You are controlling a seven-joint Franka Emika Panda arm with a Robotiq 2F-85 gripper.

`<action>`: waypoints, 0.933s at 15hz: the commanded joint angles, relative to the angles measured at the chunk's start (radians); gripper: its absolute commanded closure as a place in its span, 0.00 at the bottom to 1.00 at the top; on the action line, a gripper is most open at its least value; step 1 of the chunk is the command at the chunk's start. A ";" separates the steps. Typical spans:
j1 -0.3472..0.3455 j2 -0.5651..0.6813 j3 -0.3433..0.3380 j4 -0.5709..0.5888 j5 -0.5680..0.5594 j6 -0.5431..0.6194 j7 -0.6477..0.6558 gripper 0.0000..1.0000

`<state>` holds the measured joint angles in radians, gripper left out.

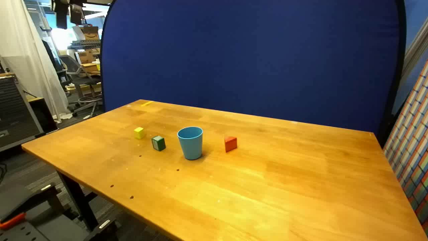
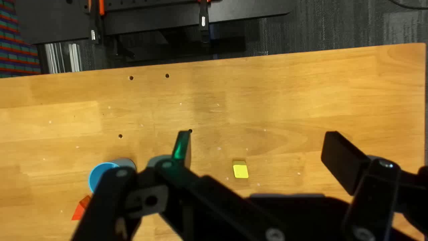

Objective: Put the yellow cube in the cup

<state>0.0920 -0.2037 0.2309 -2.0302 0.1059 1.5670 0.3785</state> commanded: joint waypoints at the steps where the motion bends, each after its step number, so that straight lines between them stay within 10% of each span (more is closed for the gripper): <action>1: 0.015 0.001 -0.013 0.006 -0.003 -0.002 0.003 0.00; 5: 0.014 -0.001 -0.013 0.011 -0.003 -0.002 0.003 0.00; 14: 0.132 0.160 0.104 -0.338 -0.082 0.534 0.228 0.00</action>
<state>0.1811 -0.0898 0.3122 -2.3025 0.0710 1.9728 0.5298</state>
